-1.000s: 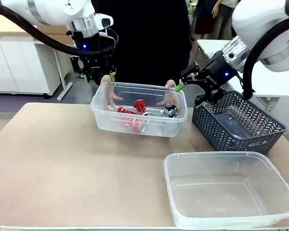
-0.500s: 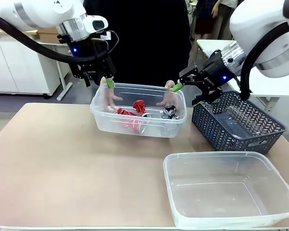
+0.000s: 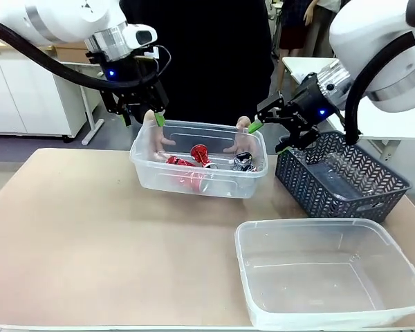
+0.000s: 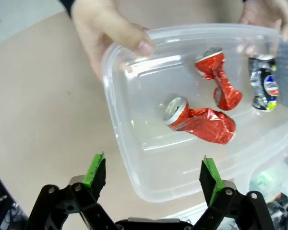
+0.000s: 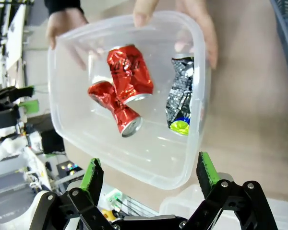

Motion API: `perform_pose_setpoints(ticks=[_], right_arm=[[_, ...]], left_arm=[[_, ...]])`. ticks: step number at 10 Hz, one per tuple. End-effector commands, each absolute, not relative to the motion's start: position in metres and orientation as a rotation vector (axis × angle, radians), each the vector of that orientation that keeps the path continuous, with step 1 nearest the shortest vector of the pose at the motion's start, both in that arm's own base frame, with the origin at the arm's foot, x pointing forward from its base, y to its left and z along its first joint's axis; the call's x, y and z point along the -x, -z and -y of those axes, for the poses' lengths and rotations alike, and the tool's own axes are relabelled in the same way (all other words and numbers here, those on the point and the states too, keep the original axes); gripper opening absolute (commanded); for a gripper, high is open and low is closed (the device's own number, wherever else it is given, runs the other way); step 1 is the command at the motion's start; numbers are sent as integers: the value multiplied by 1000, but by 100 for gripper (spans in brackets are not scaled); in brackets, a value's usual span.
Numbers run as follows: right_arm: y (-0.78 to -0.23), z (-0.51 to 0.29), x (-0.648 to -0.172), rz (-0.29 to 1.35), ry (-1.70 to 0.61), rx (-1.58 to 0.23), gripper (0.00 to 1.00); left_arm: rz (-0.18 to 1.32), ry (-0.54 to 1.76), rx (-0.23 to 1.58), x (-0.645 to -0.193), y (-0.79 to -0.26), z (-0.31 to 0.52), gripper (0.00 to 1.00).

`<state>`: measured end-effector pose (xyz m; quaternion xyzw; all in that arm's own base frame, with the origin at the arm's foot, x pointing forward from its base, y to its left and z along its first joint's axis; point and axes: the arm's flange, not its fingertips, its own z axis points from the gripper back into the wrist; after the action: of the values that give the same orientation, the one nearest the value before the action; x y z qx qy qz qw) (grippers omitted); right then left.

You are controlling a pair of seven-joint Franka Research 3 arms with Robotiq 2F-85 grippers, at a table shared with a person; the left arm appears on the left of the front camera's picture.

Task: Sort the waste into each basket.
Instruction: Pick up the Organizing box on the right side of the table and lift it.

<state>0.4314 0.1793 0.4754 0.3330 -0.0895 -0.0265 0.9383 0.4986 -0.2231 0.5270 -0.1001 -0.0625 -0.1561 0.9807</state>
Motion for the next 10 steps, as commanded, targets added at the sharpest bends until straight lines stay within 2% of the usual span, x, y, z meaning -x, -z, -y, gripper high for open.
perform_pose_setpoints(ticks=[1,3,4,6,7,8,10], right_arm=[[-497,-142,-391,96,5,-640,100],[-527,-57,-298,71,-85,-550,100],[-526,-25,-263,108,-58,-450,100],[-517,5,-216,120,-162,-427,100],[-519,8,-215,216,-115,-414,100],[-522,-7,-235,68,-94,-433,100],[-522,-7,-235,68,-94,-433,100]], left_arm=[[215,162,57,-483,-562,279,100],[187,330,130,-457,-572,370,100],[124,426,164,-443,-566,401,100],[-9,506,150,-411,-544,450,100],[-128,635,178,-402,-540,452,100],[66,483,166,-394,-546,451,100],[66,483,166,-394,-546,451,100]])
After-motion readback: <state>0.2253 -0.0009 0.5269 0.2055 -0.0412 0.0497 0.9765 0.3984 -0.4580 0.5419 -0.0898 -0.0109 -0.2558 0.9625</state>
